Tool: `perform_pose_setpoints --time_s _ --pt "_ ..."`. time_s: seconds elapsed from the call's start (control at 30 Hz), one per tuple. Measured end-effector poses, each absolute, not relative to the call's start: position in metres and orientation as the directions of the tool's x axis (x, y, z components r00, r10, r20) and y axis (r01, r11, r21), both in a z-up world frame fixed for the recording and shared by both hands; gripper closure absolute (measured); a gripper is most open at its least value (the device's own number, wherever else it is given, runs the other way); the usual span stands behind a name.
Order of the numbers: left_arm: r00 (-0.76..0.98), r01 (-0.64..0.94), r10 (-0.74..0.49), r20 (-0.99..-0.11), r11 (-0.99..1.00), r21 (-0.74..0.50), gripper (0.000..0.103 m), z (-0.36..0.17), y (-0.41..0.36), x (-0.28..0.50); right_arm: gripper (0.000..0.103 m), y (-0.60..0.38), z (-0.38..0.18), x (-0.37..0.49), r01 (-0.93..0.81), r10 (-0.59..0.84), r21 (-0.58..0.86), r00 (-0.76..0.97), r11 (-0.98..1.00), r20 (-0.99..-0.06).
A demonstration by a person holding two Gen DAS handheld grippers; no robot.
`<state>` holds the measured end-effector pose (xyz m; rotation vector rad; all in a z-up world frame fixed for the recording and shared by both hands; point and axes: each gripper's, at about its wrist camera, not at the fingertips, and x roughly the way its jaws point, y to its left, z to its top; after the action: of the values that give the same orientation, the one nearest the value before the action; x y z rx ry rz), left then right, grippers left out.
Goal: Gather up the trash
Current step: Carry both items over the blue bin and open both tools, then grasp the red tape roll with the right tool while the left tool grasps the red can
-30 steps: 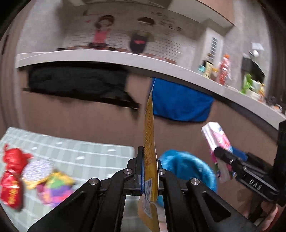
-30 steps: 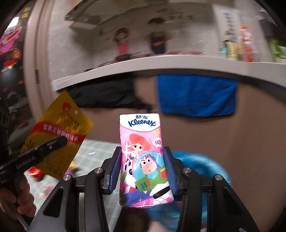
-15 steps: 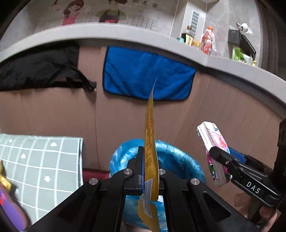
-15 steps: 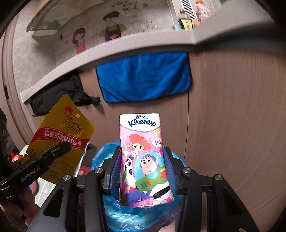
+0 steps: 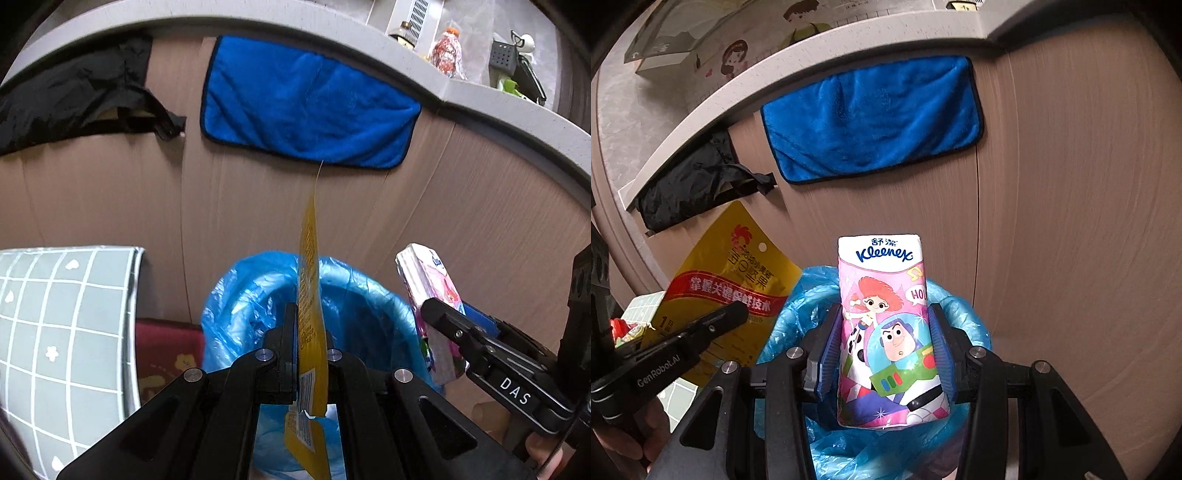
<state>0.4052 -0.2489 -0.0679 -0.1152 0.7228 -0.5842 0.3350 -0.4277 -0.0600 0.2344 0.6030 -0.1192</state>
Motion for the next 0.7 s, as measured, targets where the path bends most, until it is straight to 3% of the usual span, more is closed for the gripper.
perform_pose_setpoints --time_s 0.07,0.1,0.13,0.2,0.43,0.7 --pt "0.566 0.469 -0.582 -0.584 0.810 -0.353 0.099 -0.072 -0.248 0.410 0.055 -0.430 -0.061 0.335 0.178 -0.037 0.195 0.820 0.965 -0.571" --pt "0.553 0.466 -0.600 -0.579 0.798 -0.382 0.091 -0.074 -0.246 0.412 0.049 -0.431 -0.062 0.335 0.180 -0.036 0.197 0.819 0.964 -0.572" --pt "0.549 0.459 -0.607 -0.575 0.794 -0.399 0.074 -0.075 -0.243 0.413 0.045 -0.432 -0.064 0.334 0.185 -0.040 0.196 0.816 0.963 -0.577" --pt "0.576 0.447 -0.599 -0.557 0.801 -0.399 0.059 -0.073 -0.237 0.412 0.034 -0.433 -0.064 0.330 0.189 -0.044 0.199 0.822 0.962 -0.567" --pt "0.627 0.404 -0.568 -0.533 0.822 -0.401 0.059 -0.049 -0.210 0.405 0.033 -0.438 -0.056 0.315 0.224 -0.071 0.217 0.833 0.950 -0.549" --pt "0.712 0.302 -0.441 -0.546 0.895 -0.329 0.059 -0.025 -0.142 0.370 0.033 -0.418 -0.030 0.294 0.200 -0.057 0.226 0.855 0.953 -0.516"
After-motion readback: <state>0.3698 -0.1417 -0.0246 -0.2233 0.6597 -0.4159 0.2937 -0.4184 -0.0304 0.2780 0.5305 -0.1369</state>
